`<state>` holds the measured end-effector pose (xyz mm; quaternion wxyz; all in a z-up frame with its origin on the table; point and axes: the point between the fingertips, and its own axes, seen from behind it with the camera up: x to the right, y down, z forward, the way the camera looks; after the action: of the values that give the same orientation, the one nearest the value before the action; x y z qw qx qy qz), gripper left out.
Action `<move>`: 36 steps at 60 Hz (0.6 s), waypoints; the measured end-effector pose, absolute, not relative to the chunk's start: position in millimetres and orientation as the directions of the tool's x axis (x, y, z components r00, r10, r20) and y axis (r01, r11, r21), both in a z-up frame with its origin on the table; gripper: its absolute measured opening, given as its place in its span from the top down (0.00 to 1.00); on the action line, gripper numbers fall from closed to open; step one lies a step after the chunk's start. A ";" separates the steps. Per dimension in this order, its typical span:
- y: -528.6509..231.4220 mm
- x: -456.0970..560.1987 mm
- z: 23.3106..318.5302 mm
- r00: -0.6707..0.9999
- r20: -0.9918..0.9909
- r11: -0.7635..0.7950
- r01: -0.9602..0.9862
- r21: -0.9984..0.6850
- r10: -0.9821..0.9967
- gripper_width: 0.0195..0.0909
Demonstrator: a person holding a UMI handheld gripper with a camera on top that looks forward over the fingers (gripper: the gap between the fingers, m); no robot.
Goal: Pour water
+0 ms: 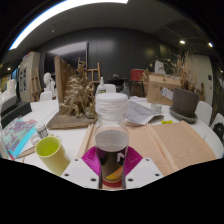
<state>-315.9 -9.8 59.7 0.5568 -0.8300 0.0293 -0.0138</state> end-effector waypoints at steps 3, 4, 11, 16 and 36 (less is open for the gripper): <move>-9.4 -313.0 52.8 0.997 -0.016 -0.387 -0.045 -0.921 -0.077 0.92; -10.4 -312.5 49.8 0.997 -0.021 -0.391 -0.051 -0.919 -0.080 0.92; -12.2 -311.7 50.4 0.995 -0.043 -0.373 -0.074 -0.925 -0.091 0.88; -13.4 -313.1 49.5 0.996 -0.023 -0.380 -0.055 -0.923 -0.089 0.73; -87.6 -308.2 90.6 0.989 -0.002 -0.495 -0.076 -0.866 -0.148 0.08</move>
<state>-308.2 -87.6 90.6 0.4984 -0.8638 0.0647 -0.0364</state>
